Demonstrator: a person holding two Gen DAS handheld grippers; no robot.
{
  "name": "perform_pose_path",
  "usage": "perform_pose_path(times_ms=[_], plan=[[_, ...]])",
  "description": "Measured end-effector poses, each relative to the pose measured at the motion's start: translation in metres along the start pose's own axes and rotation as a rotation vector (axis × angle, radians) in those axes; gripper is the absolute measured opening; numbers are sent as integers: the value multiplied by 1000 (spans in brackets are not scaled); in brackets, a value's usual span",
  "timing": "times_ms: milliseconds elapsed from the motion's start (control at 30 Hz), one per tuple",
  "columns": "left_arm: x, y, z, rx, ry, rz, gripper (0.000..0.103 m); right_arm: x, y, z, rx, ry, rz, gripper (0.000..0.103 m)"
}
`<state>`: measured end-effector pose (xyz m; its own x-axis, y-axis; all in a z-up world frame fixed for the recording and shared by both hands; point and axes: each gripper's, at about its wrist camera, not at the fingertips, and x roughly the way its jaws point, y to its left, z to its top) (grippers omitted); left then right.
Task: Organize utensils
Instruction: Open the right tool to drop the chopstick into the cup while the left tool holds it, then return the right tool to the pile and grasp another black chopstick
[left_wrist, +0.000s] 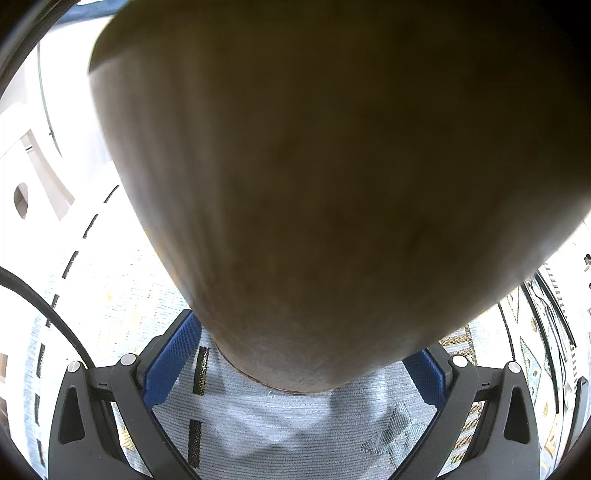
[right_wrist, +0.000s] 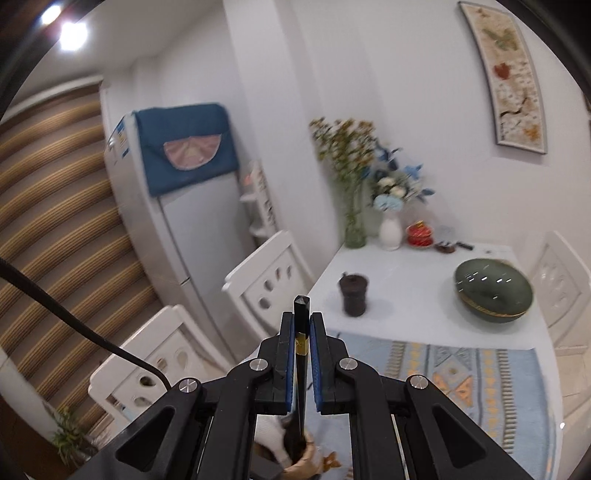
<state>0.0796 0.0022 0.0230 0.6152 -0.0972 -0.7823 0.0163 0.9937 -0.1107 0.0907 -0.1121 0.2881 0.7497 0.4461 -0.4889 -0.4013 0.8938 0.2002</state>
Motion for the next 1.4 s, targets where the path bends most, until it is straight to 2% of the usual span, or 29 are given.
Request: perform_pose_path(times_ms=[267,400,467,533,600,700,933,1133,1233,1400], plan=[[1,0,0,1,0,1,102,12,7,-7,1,46,56,7],[3,-1,-1,2,1,2,102,16,2,-5,30,90,74,9],[4,-1,-2,3,1,3,102,11,-4,-3,49,85,74,9],[4,-1,-2,2,1,2,102,4,-10,-1,59,67,61,12],[4,-1,-2,3,1,3,102,-6,-18,1,74,46,46,21],[4,-1,-2,3,1,2,102,-22,-31,2,96,15,7,34],[4,-2,-2,3,1,3,102,-62,-73,-1,129,-13,-135,35],[4,-2,-2,3,1,3,102,-88,-119,-17,201,8,-262,36],[4,-2,-2,3,1,3,102,-90,-139,-34,240,57,-313,37],[4,-2,-2,3,1,3,102,-61,-171,-86,314,268,-360,37]])
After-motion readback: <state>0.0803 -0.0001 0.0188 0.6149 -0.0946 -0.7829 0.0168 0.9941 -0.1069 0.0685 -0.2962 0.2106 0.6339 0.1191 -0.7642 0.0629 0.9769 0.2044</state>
